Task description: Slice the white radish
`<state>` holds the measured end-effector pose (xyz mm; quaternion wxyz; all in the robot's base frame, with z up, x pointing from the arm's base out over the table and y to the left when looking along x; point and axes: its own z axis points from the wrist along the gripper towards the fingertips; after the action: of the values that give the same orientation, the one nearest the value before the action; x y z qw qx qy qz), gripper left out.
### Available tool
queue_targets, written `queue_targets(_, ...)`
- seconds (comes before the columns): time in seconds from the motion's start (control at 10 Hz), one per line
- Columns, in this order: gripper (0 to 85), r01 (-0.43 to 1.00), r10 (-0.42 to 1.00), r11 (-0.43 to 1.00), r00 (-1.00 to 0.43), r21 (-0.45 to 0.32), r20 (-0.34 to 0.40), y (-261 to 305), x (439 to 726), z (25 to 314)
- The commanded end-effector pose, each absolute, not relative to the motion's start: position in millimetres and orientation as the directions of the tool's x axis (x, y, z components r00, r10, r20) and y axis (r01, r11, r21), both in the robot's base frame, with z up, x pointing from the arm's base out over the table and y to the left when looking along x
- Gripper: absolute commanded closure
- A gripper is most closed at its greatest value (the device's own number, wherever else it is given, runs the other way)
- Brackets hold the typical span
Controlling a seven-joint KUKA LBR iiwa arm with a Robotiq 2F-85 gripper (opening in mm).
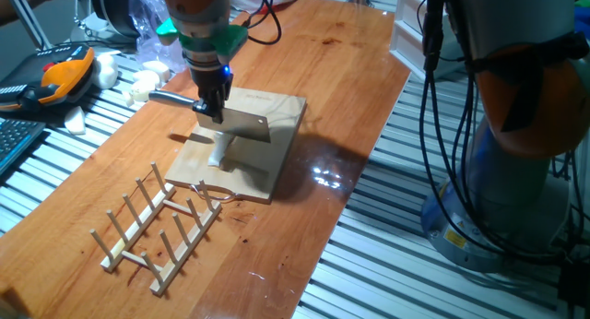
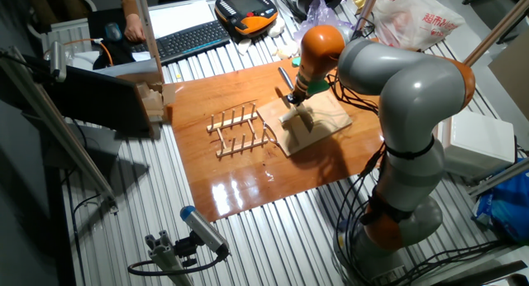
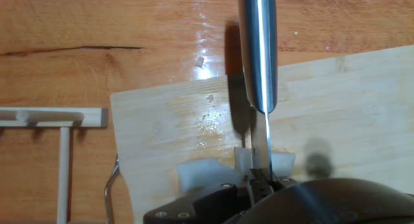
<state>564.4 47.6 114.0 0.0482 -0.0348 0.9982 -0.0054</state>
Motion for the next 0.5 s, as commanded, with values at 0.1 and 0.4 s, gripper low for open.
queue_targets(0.1, 85.0, -0.071, -0.072, 0.997, -0.993, -0.013, -0.098, 47.0, 564.7, 112.2)
queue_targets(0.4, 85.0, -0.071, -0.072, 0.997, -0.993, -0.017, -0.097, 45.6, 564.4, 115.1)
